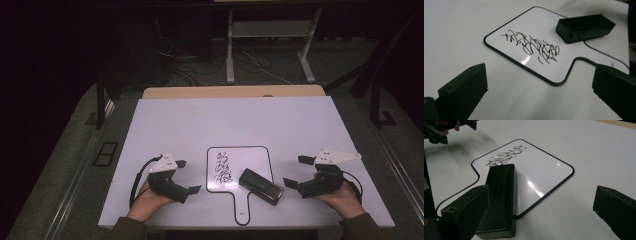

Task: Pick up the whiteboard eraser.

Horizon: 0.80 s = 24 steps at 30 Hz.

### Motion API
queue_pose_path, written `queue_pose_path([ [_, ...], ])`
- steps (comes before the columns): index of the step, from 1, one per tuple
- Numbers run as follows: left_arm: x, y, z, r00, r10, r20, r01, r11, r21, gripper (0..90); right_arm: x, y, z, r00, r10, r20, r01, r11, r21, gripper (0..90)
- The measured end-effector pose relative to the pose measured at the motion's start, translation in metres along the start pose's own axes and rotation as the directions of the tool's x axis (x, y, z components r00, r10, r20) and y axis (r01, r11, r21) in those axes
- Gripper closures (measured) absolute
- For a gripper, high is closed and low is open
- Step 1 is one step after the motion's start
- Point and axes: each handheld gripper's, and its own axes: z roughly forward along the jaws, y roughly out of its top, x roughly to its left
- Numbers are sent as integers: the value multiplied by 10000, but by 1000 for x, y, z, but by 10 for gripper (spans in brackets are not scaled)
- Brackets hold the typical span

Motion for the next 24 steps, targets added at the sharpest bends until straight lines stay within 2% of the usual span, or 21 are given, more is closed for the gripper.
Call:
queue_pose_path([
  [8,0,1,-5,10000,-6,-30,6,10000,-98,0,3,4,6,9997,-123,-208,126,9998,121,0],
  [16,-1,-1,-2,9999,12,119,-12,10000,16,0,9,9,16,9984,-332,-460,348,9988,341,0],
  [24,-2,0,0,9999,10,145,-9,10000,-28,0,12,15,23,9976,-373,-588,393,9987,322,0],
])
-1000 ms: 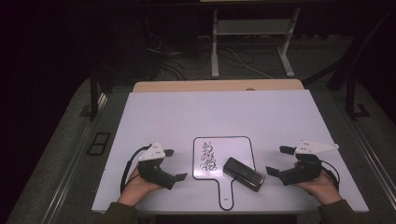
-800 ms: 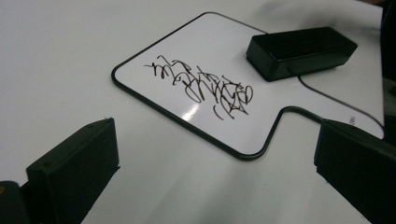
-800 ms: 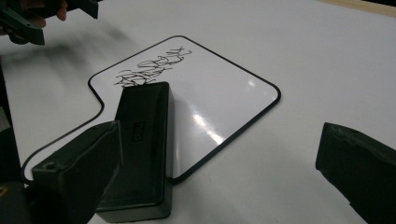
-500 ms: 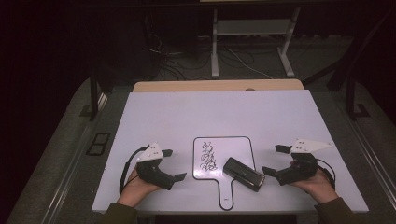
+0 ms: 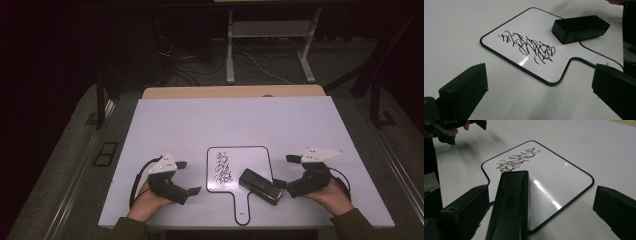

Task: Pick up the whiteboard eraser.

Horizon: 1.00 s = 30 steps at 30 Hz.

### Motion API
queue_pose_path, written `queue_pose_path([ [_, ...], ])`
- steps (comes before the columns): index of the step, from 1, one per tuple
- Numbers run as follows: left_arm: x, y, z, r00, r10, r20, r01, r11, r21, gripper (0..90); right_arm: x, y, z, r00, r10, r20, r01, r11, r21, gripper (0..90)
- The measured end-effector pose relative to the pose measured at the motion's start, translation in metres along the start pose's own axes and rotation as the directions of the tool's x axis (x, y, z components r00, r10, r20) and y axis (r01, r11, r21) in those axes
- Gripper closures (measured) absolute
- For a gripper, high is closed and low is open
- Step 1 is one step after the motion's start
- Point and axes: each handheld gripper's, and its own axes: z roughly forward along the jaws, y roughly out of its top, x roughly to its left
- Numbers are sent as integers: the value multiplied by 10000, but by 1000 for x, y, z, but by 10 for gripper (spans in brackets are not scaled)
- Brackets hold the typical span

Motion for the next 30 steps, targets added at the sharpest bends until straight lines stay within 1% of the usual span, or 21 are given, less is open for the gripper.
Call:
queue_pose_path([
  [3,-1,0,0,10000,41,17,-41,10000,22,0,1,4,3,10000,-38,-16,38,10000,8,0],
  [5,-1,0,1,10000,-38,39,38,10000,-18,0,2,5,5,10000,-29,-21,29,10000,20,0],
  [7,-2,0,1,10000,29,57,-29,10000,34,0,2,6,6,10000,-63,-12,63,10000,27,0],
  [13,-3,0,3,9999,58,101,-58,10000,31,0,6,10,14,9999,-145,-63,147,9994,298,0],
  [16,-4,0,3,9999,84,88,-85,9999,56,0,8,12,16,9996,-264,-35,265,9991,328,0],
  [21,-3,0,3,9999,56,92,-57,10000,4,0,10,14,20,9995,-300,-3,300,9989,353,0],
  [23,-3,0,3,9999,76,103,-76,10000,13,0,11,16,23,9992,-381,-91,384,9985,384,0],
  [25,-3,0,3,9999,72,110,-72,10000,12,0,12,17,24,9994,-343,-95,346,9986,411,0],
  [26,-3,0,3,9999,65,118,-66,10000,14,0,14,18,27,9988,-475,-142,482,9977,483,0],
  [30,-4,0,3,9999,40,130,-41,10000,83,0,17,18,32,9981,-561,-257,577,9962,659,0],
])
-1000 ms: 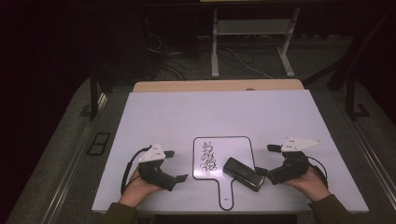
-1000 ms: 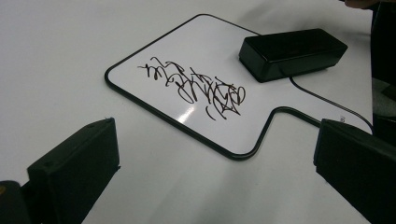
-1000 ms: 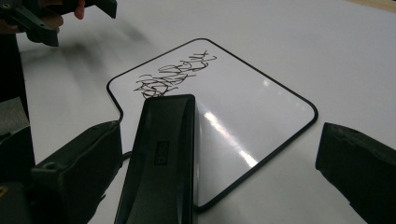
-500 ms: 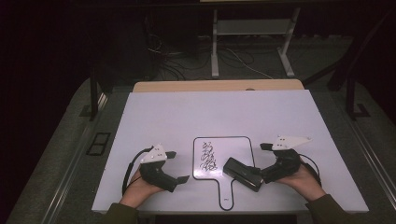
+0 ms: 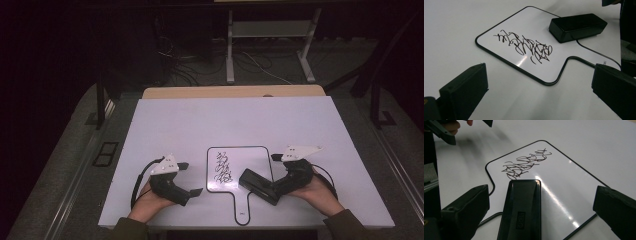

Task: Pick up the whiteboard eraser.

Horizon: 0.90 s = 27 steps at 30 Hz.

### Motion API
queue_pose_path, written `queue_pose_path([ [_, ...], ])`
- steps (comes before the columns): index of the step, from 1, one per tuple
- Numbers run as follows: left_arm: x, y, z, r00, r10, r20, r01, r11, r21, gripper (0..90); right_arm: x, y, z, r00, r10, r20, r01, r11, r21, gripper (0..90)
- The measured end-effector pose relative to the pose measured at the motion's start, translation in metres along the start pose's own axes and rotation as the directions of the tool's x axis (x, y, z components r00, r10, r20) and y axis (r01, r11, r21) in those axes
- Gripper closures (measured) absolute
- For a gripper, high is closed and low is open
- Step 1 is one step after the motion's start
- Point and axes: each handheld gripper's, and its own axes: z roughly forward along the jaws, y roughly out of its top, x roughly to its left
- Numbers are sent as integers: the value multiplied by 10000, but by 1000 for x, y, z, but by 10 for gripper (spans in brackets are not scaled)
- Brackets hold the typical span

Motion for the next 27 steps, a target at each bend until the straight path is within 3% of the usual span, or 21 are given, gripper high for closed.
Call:
queue_pose_path([
  [9,3,-1,-1,10000,3,8,-3,10000,-25,0,8,4,9,9996,-221,-175,228,9990,374,0],
  [23,3,-1,0,10000,19,37,-19,10000,36,0,17,-4,21,9995,-313,103,293,9875,1552,56],
  [24,3,-1,1,10000,40,34,-40,10000,48,0,17,-7,21,9990,-447,48,434,9867,1567,165],
  [27,2,-1,1,10000,36,24,-36,10000,55,0,18,-10,23,9991,-431,44,417,9848,1684,166],
])
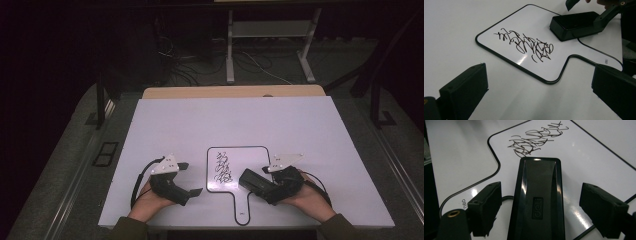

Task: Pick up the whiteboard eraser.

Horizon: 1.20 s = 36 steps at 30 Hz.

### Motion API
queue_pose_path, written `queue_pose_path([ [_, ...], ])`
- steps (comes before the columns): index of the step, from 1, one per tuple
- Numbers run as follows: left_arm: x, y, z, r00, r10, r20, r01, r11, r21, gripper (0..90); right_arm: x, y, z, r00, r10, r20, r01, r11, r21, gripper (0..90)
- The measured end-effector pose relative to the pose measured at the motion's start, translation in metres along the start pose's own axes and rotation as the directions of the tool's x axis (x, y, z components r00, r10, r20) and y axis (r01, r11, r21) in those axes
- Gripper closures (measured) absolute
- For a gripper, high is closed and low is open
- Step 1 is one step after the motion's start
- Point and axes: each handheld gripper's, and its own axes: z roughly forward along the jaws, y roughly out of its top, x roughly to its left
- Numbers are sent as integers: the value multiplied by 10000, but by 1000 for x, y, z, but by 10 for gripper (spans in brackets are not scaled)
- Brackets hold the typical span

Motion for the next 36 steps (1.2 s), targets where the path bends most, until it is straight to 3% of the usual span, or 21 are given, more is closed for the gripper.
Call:
queue_pose_path([
  [17,-1,1,0,10000,68,19,-68,10000,23,0,5,-8,9,9993,-213,321,185,9964,833,262],
  [36,-2,1,1,10000,68,47,-68,10000,15,0,6,-7,9,9993,-220,316,185,9939,1085,375],
])
